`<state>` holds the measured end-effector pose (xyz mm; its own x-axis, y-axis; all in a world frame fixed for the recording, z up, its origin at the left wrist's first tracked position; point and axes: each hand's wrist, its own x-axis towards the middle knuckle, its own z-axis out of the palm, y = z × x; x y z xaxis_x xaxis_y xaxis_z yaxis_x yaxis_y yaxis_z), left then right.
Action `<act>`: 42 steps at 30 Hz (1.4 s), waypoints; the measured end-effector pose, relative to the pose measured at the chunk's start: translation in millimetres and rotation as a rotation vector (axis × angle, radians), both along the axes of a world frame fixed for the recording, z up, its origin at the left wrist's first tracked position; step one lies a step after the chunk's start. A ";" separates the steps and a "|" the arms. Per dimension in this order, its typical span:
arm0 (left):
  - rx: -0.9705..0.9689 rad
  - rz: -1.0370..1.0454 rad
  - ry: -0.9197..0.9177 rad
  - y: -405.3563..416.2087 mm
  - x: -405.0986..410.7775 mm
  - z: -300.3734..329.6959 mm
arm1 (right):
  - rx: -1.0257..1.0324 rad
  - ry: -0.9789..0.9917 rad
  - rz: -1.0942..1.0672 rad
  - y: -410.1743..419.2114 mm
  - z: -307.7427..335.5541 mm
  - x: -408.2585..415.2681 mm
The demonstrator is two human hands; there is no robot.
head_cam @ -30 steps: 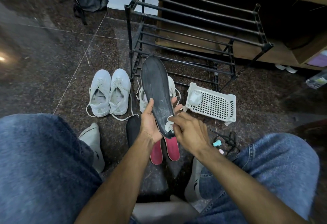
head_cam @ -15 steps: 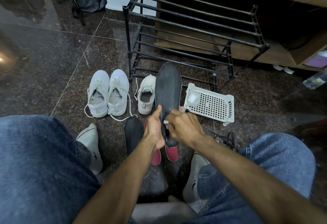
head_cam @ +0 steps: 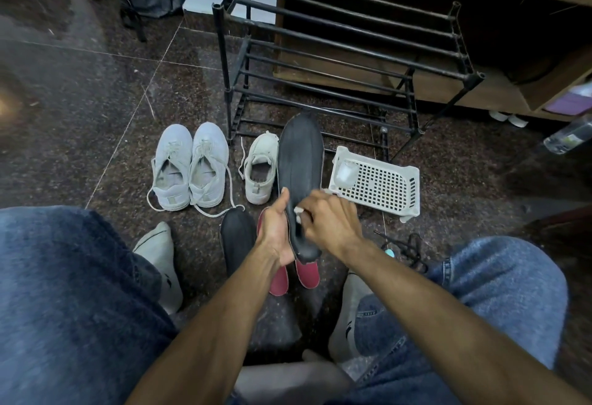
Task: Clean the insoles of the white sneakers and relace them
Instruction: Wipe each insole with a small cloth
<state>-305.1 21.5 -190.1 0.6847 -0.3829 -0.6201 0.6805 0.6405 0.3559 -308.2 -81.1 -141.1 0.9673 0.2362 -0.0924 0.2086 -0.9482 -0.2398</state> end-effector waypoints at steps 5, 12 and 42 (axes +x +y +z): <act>-0.030 0.034 0.001 8.2 2.3 -2.8 | 0.044 0.057 -0.021 9.2 1.8 -4.0; -0.052 -0.004 -0.003 3.4 -1.6 -6.9 | 0.039 0.034 -0.031 1.9 -3.3 -6.6; -0.008 0.098 -0.008 19.6 9.5 -22.4 | 0.597 0.329 -0.316 -26.2 -16.3 -0.9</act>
